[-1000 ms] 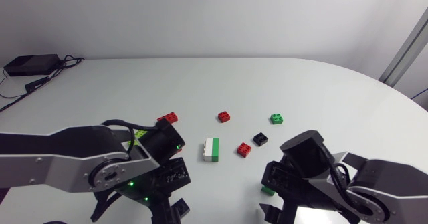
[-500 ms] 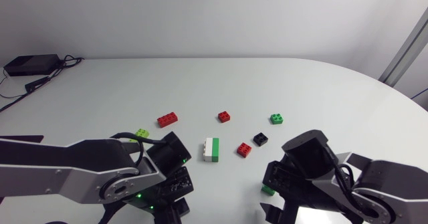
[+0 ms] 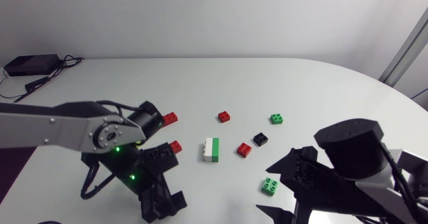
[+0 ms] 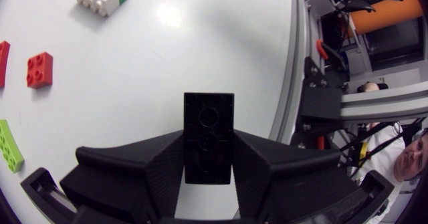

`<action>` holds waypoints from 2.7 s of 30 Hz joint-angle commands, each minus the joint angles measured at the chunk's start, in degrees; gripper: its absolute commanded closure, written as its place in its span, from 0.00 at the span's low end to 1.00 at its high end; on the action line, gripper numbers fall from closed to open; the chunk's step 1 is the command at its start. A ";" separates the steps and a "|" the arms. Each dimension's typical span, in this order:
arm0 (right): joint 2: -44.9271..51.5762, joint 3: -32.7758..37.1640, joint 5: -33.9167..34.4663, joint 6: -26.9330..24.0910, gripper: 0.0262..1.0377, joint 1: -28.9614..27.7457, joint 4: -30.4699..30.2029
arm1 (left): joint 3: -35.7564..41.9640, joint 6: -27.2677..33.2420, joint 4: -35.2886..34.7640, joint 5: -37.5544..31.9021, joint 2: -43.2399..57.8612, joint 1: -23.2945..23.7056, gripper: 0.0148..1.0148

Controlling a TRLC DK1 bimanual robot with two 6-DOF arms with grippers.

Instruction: Separate the duplo bricks

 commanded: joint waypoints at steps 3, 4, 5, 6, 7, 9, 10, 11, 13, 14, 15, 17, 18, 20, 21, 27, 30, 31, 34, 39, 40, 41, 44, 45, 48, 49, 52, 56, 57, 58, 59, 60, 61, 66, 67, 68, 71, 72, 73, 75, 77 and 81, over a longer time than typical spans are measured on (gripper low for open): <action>2.71 7.60 -11.52 3.28 0.04 -6.31 -5.43 | 5.44 8.26 -4.80 5.18 -1.76 0.67 0.80; 2.53 8.57 -13.19 3.37 0.04 -7.10 -5.69 | 5.97 8.26 -4.88 6.85 -2.29 0.15 0.80; 1.92 9.01 -13.54 3.28 0.04 -7.01 -5.61 | 6.67 8.26 -5.59 8.25 -2.38 -0.29 0.80; 1.04 9.18 -13.54 3.28 0.04 -6.48 -4.99 | 7.81 8.96 -7.17 10.36 -2.20 -0.38 0.80; 0.34 9.18 -13.54 3.20 0.04 -6.13 -4.46 | 9.31 10.11 -9.28 13.00 -1.41 -0.29 0.80; -0.28 8.74 -13.80 2.84 0.04 -5.52 -3.06 | 11.77 13.71 -13.32 15.28 0.00 -0.47 0.81; -0.54 8.30 -13.80 2.84 0.04 -4.81 -2.27 | 12.74 15.03 -14.64 16.69 0.35 -0.47 0.81; -0.45 8.13 -13.80 2.76 0.04 -3.94 -1.65 | 13.61 16.52 -16.31 18.27 0.96 -0.56 0.81; 1.13 8.57 -13.71 3.02 0.04 -2.53 -1.48 | 14.85 19.77 -19.21 19.50 1.49 -1.61 0.81; 1.92 8.83 -13.80 3.20 0.04 -2.18 -1.48 | 15.28 20.30 -19.82 20.12 1.67 -2.14 0.81; 2.01 9.01 -13.89 3.20 0.04 -1.91 -1.12 | 15.90 21.00 -20.62 21.44 2.02 -2.31 0.81; 1.83 9.01 -13.98 3.20 0.04 -1.39 -0.25 | 17.31 23.73 -23.25 22.84 3.34 -2.40 0.81; 1.74 9.18 -14.06 3.20 0.04 -1.04 -0.07 | 17.75 25.14 -24.31 23.02 4.04 -2.40 0.81; 2.80 9.97 -14.86 3.55 0.04 -0.51 -0.33 | 18.71 27.68 -25.98 23.81 5.97 -2.40 0.81; 4.12 10.94 -16.53 4.51 0.04 -1.12 -0.69 | 18.98 29.71 -27.03 23.81 7.03 -2.75 0.81; 12.38 18.32 -33.05 5.04 0.04 -11.49 -8.77 | 20.73 32.17 -23.96 22.58 13.27 -2.49 0.81; 15.72 19.99 -37.53 4.34 0.04 -15.01 -11.06 | 22.49 32.17 -22.37 21.96 15.64 -2.58 0.81; 16.86 20.26 -38.23 4.16 0.04 -15.54 -11.50 | 23.28 32.17 -22.20 21.70 16.17 -2.75 0.81; 19.94 20.43 -40.52 3.90 0.04 -16.50 -11.85 | 26.01 31.90 -22.02 21.26 17.40 -3.19 0.81; 24.07 21.31 -45.18 3.55 0.06 -17.73 -13.25 | 30.31 31.20 -22.02 20.82 19.33 -3.72 0.81; 24.33 21.49 -45.71 3.46 0.06 -17.73 -13.52 | 31.19 31.20 -22.29 20.82 19.77 -3.81 0.81; 24.51 21.49 -45.97 3.46 0.06 -17.73 -13.52 | 31.90 31.11 -22.37 20.82 20.21 -3.81 0.81; 24.86 21.57 -46.06 3.37 0.06 -17.65 -13.52 | 33.13 30.85 -22.46 20.91 21.00 -4.34 0.81; 24.86 21.57 -46.06 3.37 0.06 -17.65 -13.52 | 33.48 30.76 -22.64 20.91 21.27 -4.34 0.81; 24.86 21.40 -46.06 2.84 0.06 -17.56 -13.25 | 34.80 30.76 -23.43 21.17 21.62 -4.07 0.81; 25.03 21.31 -46.06 2.76 0.08 -17.56 -12.99 | 35.76 31.11 -24.31 21.52 21.88 -3.90 0.81; 25.74 21.31 -45.97 2.32 0.08 -17.47 -12.29 | 37.43 32.17 -26.94 22.67 22.50 -3.72 0.81; 26.44 21.22 -45.97 2.05 0.13 -17.30 -11.76 | 37.78 32.25 -27.56 23.46 22.50 -3.81 0.81; 26.44 21.13 -46.06 1.88 0.14 -17.12 -11.76 | 37.87 32.34 -27.82 23.63 22.50 -3.90 0.81; 26.35 21.05 -45.97 1.79 0.14 -17.03 -11.76 | 37.87 32.34 -27.91 23.90 22.50 -3.90 0.81; 26.35 20.96 -45.97 1.79 0.14 -16.94 -11.67 | 37.96 32.43 -28.17 23.98 22.50 -3.90 0.81; 26.35 20.96 -45.97 1.79 0.17 -16.86 -11.58 | 37.96 32.61 -28.44 24.16 22.50 -3.98 0.81; 26.27 20.96 -45.97 1.88 0.19 -16.86 -11.32 | 38.05 32.61 -28.61 24.42 22.50 -3.98 0.81; 25.91 20.43 -45.97 2.58 0.20 -15.89 -10.27 | 38.05 32.78 -28.88 25.39 22.32 -3.98 0.81; 25.83 20.26 -45.88 2.76 0.20 -15.71 -10.00 | 38.05 32.69 -28.88 25.48 22.32 -4.07 0.81; 25.65 20.17 -45.88 3.02 0.22 -15.45 -9.65 | 38.05 32.78 -28.88 25.65 22.32 -4.07 0.81; 25.39 19.90 -45.71 4.34 0.30 -14.75 -8.42 | 38.05 32.78 -28.79 25.74 22.41 -4.25 0.81; 25.30 19.90 -45.71 4.34 0.33 -14.57 -8.42 | 38.05 32.78 -28.70 25.74 22.50 -4.25 0.81; 25.12 19.82 -45.71 4.43 0.35 -14.48 -8.33 | 38.22 32.78 -28.70 25.74 22.58 -4.25 0.81; 24.86 19.46 -45.62 4.87 0.42 -14.31 -7.80 | 38.40 32.78 -28.61 25.83 22.67 -4.25 0.81; 24.77 19.20 -45.53 4.95 0.45 -14.04 -7.63 | 38.40 32.78 -28.61 26.18 22.67 -4.34 0.81; 24.51 18.85 -45.53 5.04 0.50 -13.78 -7.45 | 38.66 32.69 -28.53 26.45 22.94 -4.42 0.81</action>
